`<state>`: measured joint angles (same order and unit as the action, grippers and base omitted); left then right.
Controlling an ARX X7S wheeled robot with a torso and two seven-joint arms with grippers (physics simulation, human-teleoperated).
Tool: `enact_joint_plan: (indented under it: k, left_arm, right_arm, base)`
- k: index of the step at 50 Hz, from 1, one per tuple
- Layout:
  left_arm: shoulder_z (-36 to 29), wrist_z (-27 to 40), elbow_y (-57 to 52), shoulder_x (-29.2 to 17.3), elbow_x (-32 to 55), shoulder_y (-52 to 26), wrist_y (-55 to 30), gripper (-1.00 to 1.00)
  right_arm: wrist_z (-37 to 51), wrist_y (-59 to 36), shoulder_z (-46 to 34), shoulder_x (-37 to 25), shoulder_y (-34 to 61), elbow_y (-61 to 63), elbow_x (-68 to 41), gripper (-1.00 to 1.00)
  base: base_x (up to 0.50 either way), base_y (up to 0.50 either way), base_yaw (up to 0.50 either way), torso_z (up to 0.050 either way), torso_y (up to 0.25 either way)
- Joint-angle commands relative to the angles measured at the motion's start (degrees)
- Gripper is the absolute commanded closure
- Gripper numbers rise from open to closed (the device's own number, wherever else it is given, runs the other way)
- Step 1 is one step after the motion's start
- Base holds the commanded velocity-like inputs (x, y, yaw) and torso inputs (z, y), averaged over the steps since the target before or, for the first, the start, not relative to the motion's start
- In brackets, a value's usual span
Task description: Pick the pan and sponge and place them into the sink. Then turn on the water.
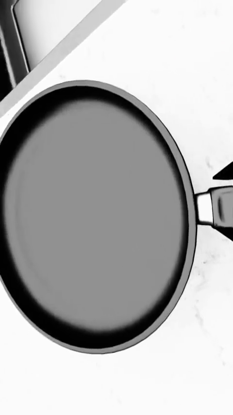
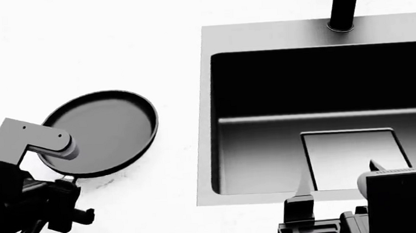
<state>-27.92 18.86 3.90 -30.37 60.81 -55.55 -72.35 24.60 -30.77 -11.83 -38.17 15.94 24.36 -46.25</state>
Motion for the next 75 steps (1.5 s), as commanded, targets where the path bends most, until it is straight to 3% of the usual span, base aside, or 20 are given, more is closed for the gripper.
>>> enact_joint_plan:
  k: [1,18,54,75]
  left_arm:
    - [2.0,0.7,-3.2,-0.8,-1.6,-1.2,3.2,1.00]
    - [1.6,2.1,-9.1,-3.3,0.9,-1.2,-0.2,1.00]
    - [0.8,1.6,-8.1,-3.4,1.0,-1.7,1.1,1.00]
    - [1.5,2.9,-8.3,-4.7,1.0,-1.3,1.6,1.00]
  right_arm:
    - [-0.3,0.2,-0.7,0.1,1.2,-0.4,0.9,-1.00]
    - [-0.8,0.5,-2.0,0.2,3.1,-0.8,2.6,-1.00]
    - [-1.1,2.1,-1.5,-0.1,2.2,-0.2,3.0,-1.00]
    - [-1.7,2.4,-2.5,-0.4,2.9,-0.2,4.1,-1.00]
  base:
    - [0.00,0.00,0.00,0.000,0.000]
    - [0.00,0.00,0.00,0.000,0.002]
    - [0.02,-0.46,0.00,0.000,0.002]
    - [0.32,-0.32,0.00,0.000,0.002]
